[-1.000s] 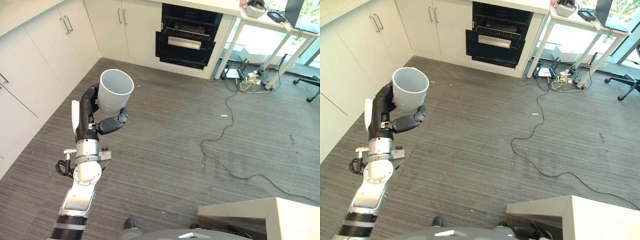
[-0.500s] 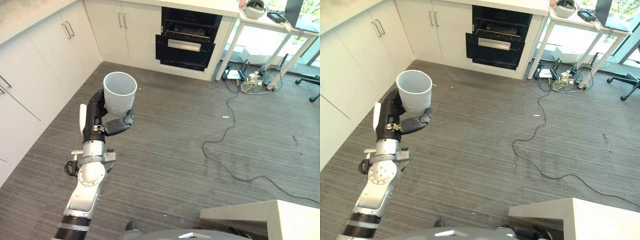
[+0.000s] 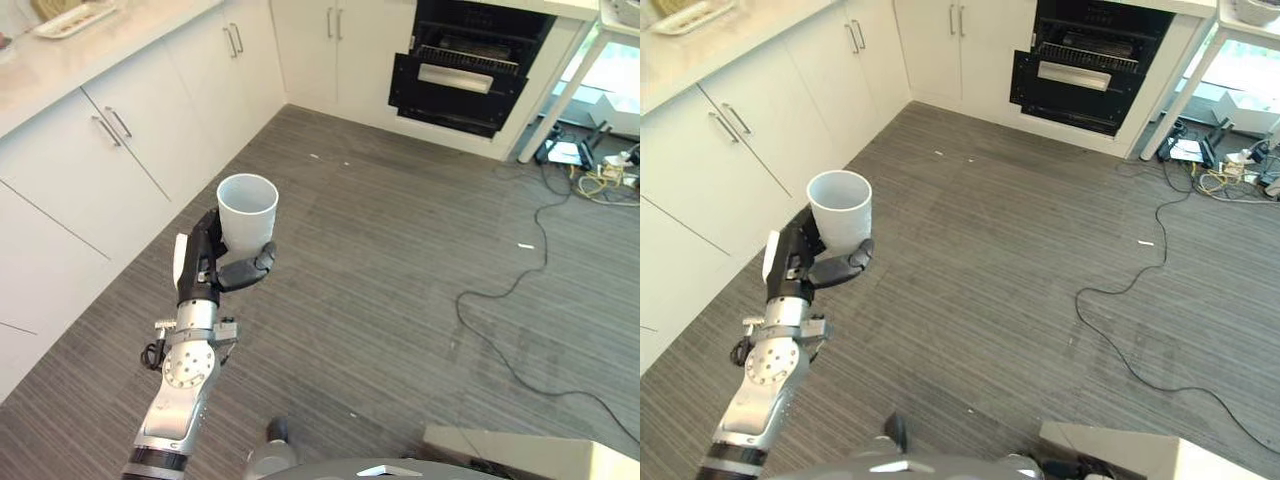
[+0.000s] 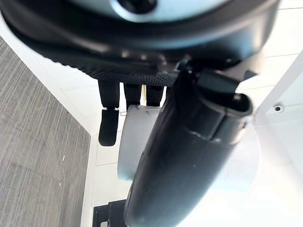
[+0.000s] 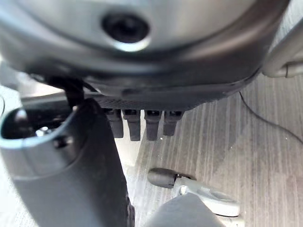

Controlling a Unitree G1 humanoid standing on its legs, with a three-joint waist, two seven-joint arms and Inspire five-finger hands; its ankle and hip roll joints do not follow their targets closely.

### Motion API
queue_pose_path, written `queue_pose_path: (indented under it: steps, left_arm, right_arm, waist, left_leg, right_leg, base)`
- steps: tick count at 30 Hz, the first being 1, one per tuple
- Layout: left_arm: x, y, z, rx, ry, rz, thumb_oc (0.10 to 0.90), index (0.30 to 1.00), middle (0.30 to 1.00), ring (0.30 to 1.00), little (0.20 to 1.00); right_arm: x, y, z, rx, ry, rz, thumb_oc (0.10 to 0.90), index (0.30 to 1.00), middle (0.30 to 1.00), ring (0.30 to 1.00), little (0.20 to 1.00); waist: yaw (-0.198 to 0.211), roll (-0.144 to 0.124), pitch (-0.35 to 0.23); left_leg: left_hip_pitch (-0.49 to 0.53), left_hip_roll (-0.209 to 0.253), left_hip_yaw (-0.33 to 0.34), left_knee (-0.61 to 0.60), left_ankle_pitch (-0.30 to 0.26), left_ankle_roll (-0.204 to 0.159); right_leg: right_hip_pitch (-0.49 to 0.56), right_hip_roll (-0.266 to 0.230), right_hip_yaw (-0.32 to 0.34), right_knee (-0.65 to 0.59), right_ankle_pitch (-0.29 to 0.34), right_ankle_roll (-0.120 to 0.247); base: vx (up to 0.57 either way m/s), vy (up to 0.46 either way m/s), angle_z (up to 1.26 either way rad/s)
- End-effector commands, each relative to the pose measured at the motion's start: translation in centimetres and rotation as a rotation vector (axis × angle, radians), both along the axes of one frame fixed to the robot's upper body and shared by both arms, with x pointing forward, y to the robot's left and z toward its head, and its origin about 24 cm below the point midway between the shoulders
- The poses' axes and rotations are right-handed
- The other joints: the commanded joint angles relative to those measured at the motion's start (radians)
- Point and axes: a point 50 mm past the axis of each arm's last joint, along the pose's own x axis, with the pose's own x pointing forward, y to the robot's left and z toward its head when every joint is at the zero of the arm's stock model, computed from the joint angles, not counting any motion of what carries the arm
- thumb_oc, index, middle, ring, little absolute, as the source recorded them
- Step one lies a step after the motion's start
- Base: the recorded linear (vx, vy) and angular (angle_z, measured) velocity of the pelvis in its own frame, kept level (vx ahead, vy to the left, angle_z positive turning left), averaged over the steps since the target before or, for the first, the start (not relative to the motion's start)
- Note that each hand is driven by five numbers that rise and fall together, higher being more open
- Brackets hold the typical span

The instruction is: Place the dishes in the dishwasher.

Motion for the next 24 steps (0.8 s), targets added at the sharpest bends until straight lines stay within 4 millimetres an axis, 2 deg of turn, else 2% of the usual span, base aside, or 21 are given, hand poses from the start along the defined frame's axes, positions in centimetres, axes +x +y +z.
queue_pose_path:
  steps: [1, 4, 5, 6, 8, 9, 10, 11, 13, 14, 16, 18, 19, 20, 22, 23, 24]
  left_arm:
    - [1.0, 0.8, 6.5, 0.028, -0.337, 0.025, 0.4, 0.3, 0.3, 0.3, 0.3]
    - [1.3, 0.3, 7.1, 0.061, -0.354, -0.01, 0.4, 0.3, 0.3, 0.3, 0.3]
    - [1.3, 0.5, 7.2, 0.099, -0.342, -0.022, 0.4, 0.3, 0.3, 0.3, 0.3]
    - [1.3, 0.5, 7.2, 0.1, -0.343, -0.022, 0.4, 0.3, 0.3, 0.3, 0.3]
    - [1.3, 0.7, 7.4, 0.13, -0.343, -0.027, 0.4, 0.3, 0.3, 0.3, 0.3]
    - [1.3, 0.7, 7.4, 0.13, -0.343, -0.027, 0.4, 0.3, 0.3, 0.3, 0.3]
    - [1.2, 1.1, 7.0, 0.139, -0.319, -0.013, 0.4, 0.3, 0.3, 0.3, 0.3]
    - [1.1, 1.1, 6.8, 0.135, -0.304, -0.016, 0.4, 0.3, 0.3, 0.3, 0.3]
    - [1.0, 1.0, 6.3, 0.143, -0.28, -0.028, 0.4, 0.3, 0.3, 0.3, 0.3]
    - [0.9, 0.9, 6.2, 0.15, -0.27, -0.035, 0.4, 0.3, 0.3, 0.3, 0.3]
    - [0.7, 1.1, 5.9, 0.165, -0.251, -0.033, 0.4, 0.3, 0.3, 0.3, 0.3]
    - [0.7, 1.1, 5.5, 0.162, -0.233, -0.032, 0.4, 0.3, 0.3, 0.3, 0.3]
    - [0.7, 1.1, 5.4, 0.159, -0.23, -0.026, 0.4, 0.3, 0.3, 0.3, 0.3]
    - [0.7, 1.1, 5.4, 0.159, -0.229, -0.026, 0.4, 0.3, 0.3, 0.3, 0.3]
    - [0.9, 0.6, 5.2, 0.155, -0.226, -0.049, 0.4, 0.3, 0.3, 0.3, 0.3]
    - [1.1, 0.2, 5.4, 0.159, -0.239, -0.066, 0.4, 0.3, 0.3, 0.3, 0.3]
    - [1.2, -0.1, 5.6, 0.161, -0.25, -0.077, 0.4, 0.3, 0.3, 0.3, 0.3]
  right_arm:
    - [0.5, 1.1, -0.3, 0.034, 0.007, -0.001, 0.8, 0.9, 0.9, 0.9, 0.9]
    - [0.1, 1.7, -0.5, 0.054, 0.011, -0.045, 0.8, 0.9, 0.9, 0.9, 0.9]
    - [0.6, 2.5, -0.6, 0.076, -0.013, -0.086, 0.8, 0.9, 0.9, 0.9, 0.9]
    - [0.6, 2.5, -0.6, 0.077, -0.014, -0.086, 0.8, 0.9, 0.9, 0.9, 0.9]
    - [1.7, 3.5, -0.7, 0.101, -0.05, -0.085, 0.8, 0.9, 0.9, 0.9, 0.9]
    - [1.7, 3.5, -0.7, 0.101, -0.05, -0.085, 0.8, 0.9, 0.9, 0.9, 0.9]
    - [3.2, 3.9, -0.5, 0.096, -0.089, -0.033, 0.8, 0.9, 0.9, 0.9, 0.9]
    - [3.9, 4.1, -0.4, 0.089, -0.111, -0.01, 0.8, 0.9, 0.9, 0.9, 0.9]
    - [4.3, 4.0, -0.2, 0.068, -0.13, 0.008, 0.8, 0.9, 0.9, 0.9, 0.9]
    - [4.3, 3.8, -0.2, 0.055, -0.134, 0.004, 0.8, 0.9, 0.9, 0.9, 0.9]
    - [4.1, 3.4, -0.1, 0.031, -0.133, -0.009, 0.8, 0.9, 0.9, 0.9, 0.9]
    - [3.8, 3.0, 0.0, -0.024, -0.11, 0.031, 0.8, 0.9, 0.9, 0.9, 0.9]
    - [3.7, 3.0, -0.1, -0.023, -0.107, 0.025, 0.8, 0.9, 0.9, 0.9, 0.9]
    - [3.7, 3.0, -0.1, -0.022, -0.106, 0.025, 0.8, 0.9, 0.9, 0.9, 0.9]
    - [2.2, 3.0, -0.3, -0.015, -0.067, -0.012, 0.8, 0.9, 0.9, 0.9, 0.9]
    - [1.4, 3.0, -0.5, -0.012, -0.048, -0.023, 0.8, 0.9, 0.9, 0.9, 0.9]
    - [0.7, 3.0, -0.6, -0.011, -0.025, -0.032, 0.8, 0.9, 0.9, 0.9, 0.9]
  waist:
    - [0.012, -0.018, -0.046]
    - [0.005, -0.035, -0.061]
    - [0.006, -0.058, -0.055]
    - [0.008, -0.061, -0.055]
    - [0.008, -0.07, -0.032]
    - [0.01, -0.07, -0.034]
    - [0.014, -0.062, -0.01]
    - [0.006, -0.06, -0.001]
    - [-0.02, -0.053, 0.011]
    - [-0.031, -0.049, 0.017]
    - [-0.037, -0.05, 0.016]
    - [-0.04, -0.058, 0.015]
    - [-0.046, -0.066, 0.016]
    - [-0.047, -0.063, 0.014]
    - [-0.079, -0.059, 0.015]
    - [-0.086, -0.064, 0.01]
    - [-0.091, -0.064, 0.006]
  left_leg:
    - [-0.012, 0.061, -0.089, -0.078, 0.046, -0.11]
    - [-0.003, -0.014, -0.087, -0.108, 0.007, -0.08]
    - [0.018, -0.067, -0.09, -0.108, -0.031, -0.044]
    - [0.015, -0.07, -0.088, -0.108, -0.027, -0.042]
    - [0.029, -0.097, -0.076, -0.108, -0.043, -0.009]
    - [0.027, -0.097, -0.074, -0.108, -0.042, -0.008]
    - [0.046, -0.102, -0.059, -0.108, -0.055, 0.016]
    - [0.06, -0.108, -0.064, -0.108, -0.068, 0.022]
    - [0.084, -0.117, -0.09, -0.108, -0.08, 0.033]
    - [0.094, -0.12, -0.099, -0.108, -0.084, 0.035]
    - [0.105, -0.13, -0.109, -0.108, -0.093, 0.038]
    - [0.124, -0.14, -0.108, -0.108, -0.115, 0.038]
    - [0.14, -0.149, -0.107, -0.108, -0.128, 0.036]
    - [0.14, -0.146, -0.108, -0.108, -0.131, 0.036]
    - [0.174, -0.149, -0.146, -0.108, -0.16, 0.029]
    - [0.182, -0.156, -0.162, -0.108, -0.17, 0.028]
    - [0.197, -0.159, -0.17, -0.108, -0.185, 0.026]
  right_leg:
    - [-0.072, -0.026, 0.03, -0.026, 0.035, 0.023]
    - [-0.059, -0.087, 0.024, 0.003, 0.083, 0.039]
    - [-0.087, -0.123, 0.062, 0.083, 0.089, 0.045]
    - [-0.093, -0.126, 0.066, 0.086, 0.092, 0.045]
    - [-0.149, -0.136, 0.117, 0.222, 0.118, 0.044]
    - [-0.152, -0.137, 0.12, 0.223, 0.118, 0.044]
    - [-0.222, -0.131, 0.112, 0.354, 0.149, 0.047]
    - [-0.252, -0.094, 0.13, 0.401, 0.13, 0.051]
    - [-0.326, 0.026, 0.21, 0.444, 0.077, 0.043]
    - [-0.353, 0.075, 0.238, 0.433, 0.051, 0.033]
    - [-0.363, 0.119, 0.237, 0.336, 0.04, 0.001]
    - [-0.362, 0.123, 0.199, 0.204, 0.066, -0.012]
    - [-0.394, 0.12, 0.174, 0.146, 0.092, -0.008]
    - [-0.387, 0.124, 0.171, 0.132, 0.098, -0.008]
    - [-0.421, 0.131, 0.225, 0.063, 0.141, 0.012]
    - [-0.409, 0.136, 0.263, 0.057, 0.144, 0.008]
    - [-0.399, 0.133, 0.272, 0.05, 0.152, 0.007]
  base:
    - [0.17, 0.346, 0.17]
    - [0.16, 0.395, 0.02]
    - [0.12, 0.362, 0.22]
    - [0.09, 0.327, 0.27]
    - [0.0, 0.214, 0.14]
    - [0.02, 0.329, 0.01]
    - [0.09, 0.328, -0.07]
    - [0.17, 0.402, -0.14]
    - [0.23, 0.226, -0.14]
    - [0.24, 0.155, 0.08]
    - [0.24, 0.075, 0.29]
    - [0.27, 0.002, 0.27]
    - [0.22, -0.008, 0.18]
    - [0.36, -0.023, 0.2]
    - [0.4, -0.035, 0.06]
    - [0.34, -0.081, -0.01]
    - [0.3, -0.101, 0.15]
